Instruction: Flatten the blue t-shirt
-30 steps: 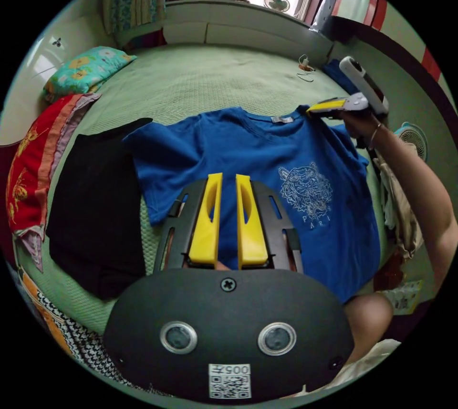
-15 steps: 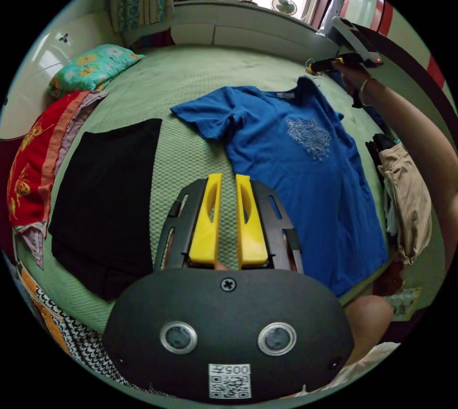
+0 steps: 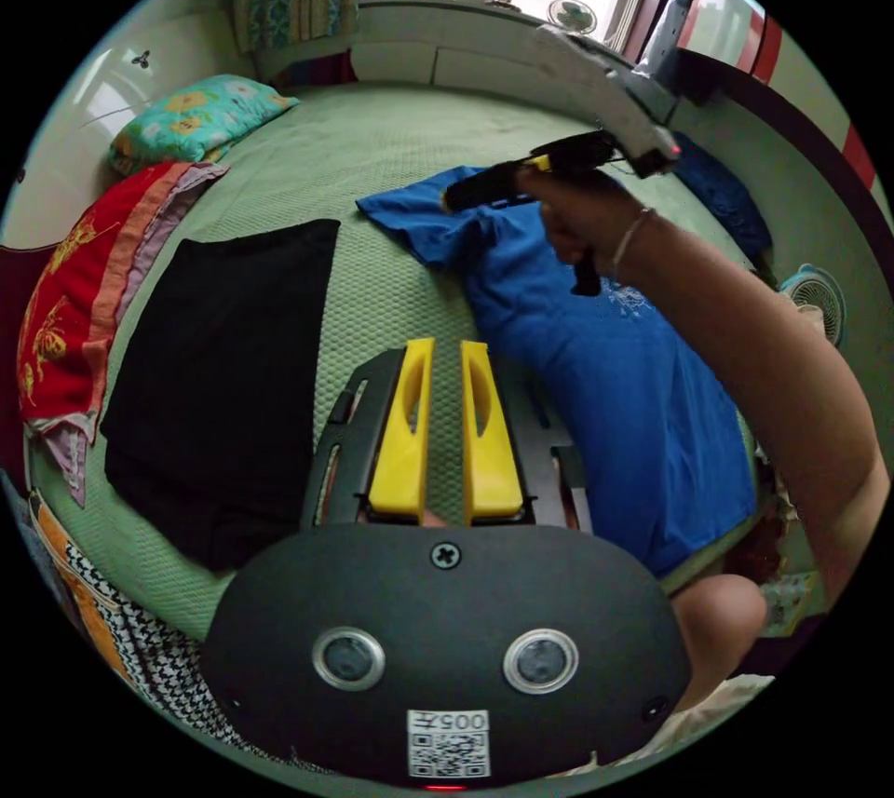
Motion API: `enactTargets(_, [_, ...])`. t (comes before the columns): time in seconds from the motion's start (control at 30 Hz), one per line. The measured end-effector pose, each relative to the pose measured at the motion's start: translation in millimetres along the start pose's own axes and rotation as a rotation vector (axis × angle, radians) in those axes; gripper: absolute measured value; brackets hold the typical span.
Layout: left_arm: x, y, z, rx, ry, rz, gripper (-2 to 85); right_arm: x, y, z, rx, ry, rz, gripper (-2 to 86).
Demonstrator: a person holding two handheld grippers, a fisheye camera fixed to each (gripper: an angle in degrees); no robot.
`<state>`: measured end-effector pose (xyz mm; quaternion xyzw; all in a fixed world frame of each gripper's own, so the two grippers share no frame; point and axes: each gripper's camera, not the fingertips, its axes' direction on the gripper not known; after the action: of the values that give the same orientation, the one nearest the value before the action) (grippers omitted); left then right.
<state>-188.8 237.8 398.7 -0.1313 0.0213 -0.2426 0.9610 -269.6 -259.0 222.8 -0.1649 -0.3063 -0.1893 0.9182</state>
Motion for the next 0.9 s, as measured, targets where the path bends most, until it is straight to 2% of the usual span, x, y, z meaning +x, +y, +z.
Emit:
enactTargets(0.07, [-4.7, 2.4, -5.2, 0.002, 0.015, -0.015, 6.1, -4.5, 1.2, 13.7, -0.057, 0.026, -0.013, 2.7])
enactTargets(0.2, [-10.6, 6.3, -12.2, -0.004, 0.041, -0.032, 6.1, -2.9, -0.6, -10.7, 0.065, -0.028, 0.068, -0.9])
enactTargets(0.33, [-10.8, 13.1, -26.3, 0.006, 0.041, -0.048, 6.2, 7.8, -6.6, -47.2, 0.165, -0.203, 0.172, 0.0])
enactTargets(0.4, [-8.0, 16.2, -32.8, 0.012, 0.062, -0.048, 6.7, 8.5, 2.8, -82.8, 0.261, -0.302, 0.109, 2.8])
enactTargets(0.47, [-0.7, 20.7, -37.0, -0.017, 0.075, -0.03, 8.3, 7.5, 15.2, -105.6, 0.222, -0.311, 0.062, 3.6])
enactTargets(0.57, [13.3, 30.2, -45.1, -0.035, 0.044, 0.006, 9.7, 6.1, 77.5, -159.5, 0.294, -0.213, -0.001, 1.8])
enactTargets(0.73, [46.1, 65.8, -59.6, -0.079, 0.022, 0.138, 10.8, 11.5, 238.3, -229.4, 0.247, -0.059, -0.079, 9.0])
enactTargets(0.9, [74.5, 99.3, -75.5, -0.112, 0.022, 0.17, 11.6, 24.7, 420.1, -266.0, 0.127, 0.111, 0.141, 10.2])
